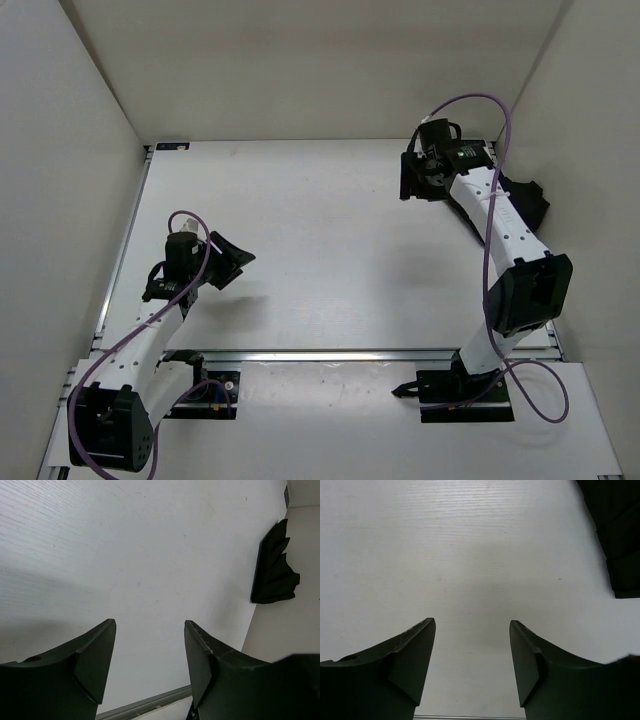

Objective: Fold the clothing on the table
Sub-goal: Grab the skirt from the pile

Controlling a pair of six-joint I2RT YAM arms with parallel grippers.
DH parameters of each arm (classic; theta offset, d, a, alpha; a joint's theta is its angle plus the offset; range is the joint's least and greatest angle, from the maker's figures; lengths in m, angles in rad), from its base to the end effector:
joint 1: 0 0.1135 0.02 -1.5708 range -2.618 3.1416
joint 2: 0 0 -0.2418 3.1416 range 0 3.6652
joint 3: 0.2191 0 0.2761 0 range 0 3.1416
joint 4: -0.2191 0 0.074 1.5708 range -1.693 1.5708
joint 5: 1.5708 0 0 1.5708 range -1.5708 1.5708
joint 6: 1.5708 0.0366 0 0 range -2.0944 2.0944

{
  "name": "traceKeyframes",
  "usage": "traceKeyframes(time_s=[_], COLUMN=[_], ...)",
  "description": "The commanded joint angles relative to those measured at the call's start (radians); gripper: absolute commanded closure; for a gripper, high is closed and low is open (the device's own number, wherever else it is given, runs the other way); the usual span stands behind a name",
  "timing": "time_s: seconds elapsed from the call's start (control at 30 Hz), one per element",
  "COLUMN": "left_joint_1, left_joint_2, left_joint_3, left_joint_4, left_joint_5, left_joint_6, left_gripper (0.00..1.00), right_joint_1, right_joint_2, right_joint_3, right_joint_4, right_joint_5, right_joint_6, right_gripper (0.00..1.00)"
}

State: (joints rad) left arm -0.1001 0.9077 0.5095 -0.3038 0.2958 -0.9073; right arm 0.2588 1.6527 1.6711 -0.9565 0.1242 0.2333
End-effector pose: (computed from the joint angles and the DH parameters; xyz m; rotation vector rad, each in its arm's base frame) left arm 0.2239 -0.0332 0.1845 -0.7839 2.2549 -0.8441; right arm 0.3621 0.0912 0.3305 0.0190 2.4990 0.0485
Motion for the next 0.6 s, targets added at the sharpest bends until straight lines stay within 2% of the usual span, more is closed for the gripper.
traceKeyframes(time_s=[0.0, 0.13, 0.2, 0.23, 0.27, 0.4, 0.57], left_joint_1=[-0.003, 0.003, -0.004, -0.004, -0.004, -0.009, -0.024], left_joint_2=[-0.012, -0.009, -0.006, 0.002, 0.003, 0.013, 0.037], left_joint_3=[-0.003, 0.006, 0.006, 0.012, 0.014, 0.029, 0.035], left_joint_4=[0.017, 0.014, 0.017, 0.014, 0.017, 0.005, 0.012], left_joint_5=[0.008, 0.0, 0.014, 0.011, 0.011, 0.013, 0.009], left_joint_6=[0.002, 0.001, -0.007, -0.008, -0.008, -0.015, -0.011], left_gripper=[0.32, 0.33, 0.33, 0.32, 0.32, 0.32, 0.33], right_joint_1=[0.003, -0.006, -0.056, -0.129, -0.13, -0.285, -0.357], right_joint_2=[0.038, 0.032, 0.042, 0.08, 0.093, 0.246, 0.398], right_joint_3=[0.019, -0.005, -0.01, -0.026, -0.027, 0.03, 0.085], right_joint_4=[0.019, 0.067, 0.094, 0.129, 0.136, 0.16, 0.162], right_joint_5=[0.04, 0.008, 0.017, 0.032, 0.032, 0.049, 0.135], right_joint_6=[0.009, -0.017, -0.029, -0.052, -0.052, -0.051, -0.022], right_gripper=[0.41, 0.41, 0.4, 0.4, 0.4, 0.44, 0.44])
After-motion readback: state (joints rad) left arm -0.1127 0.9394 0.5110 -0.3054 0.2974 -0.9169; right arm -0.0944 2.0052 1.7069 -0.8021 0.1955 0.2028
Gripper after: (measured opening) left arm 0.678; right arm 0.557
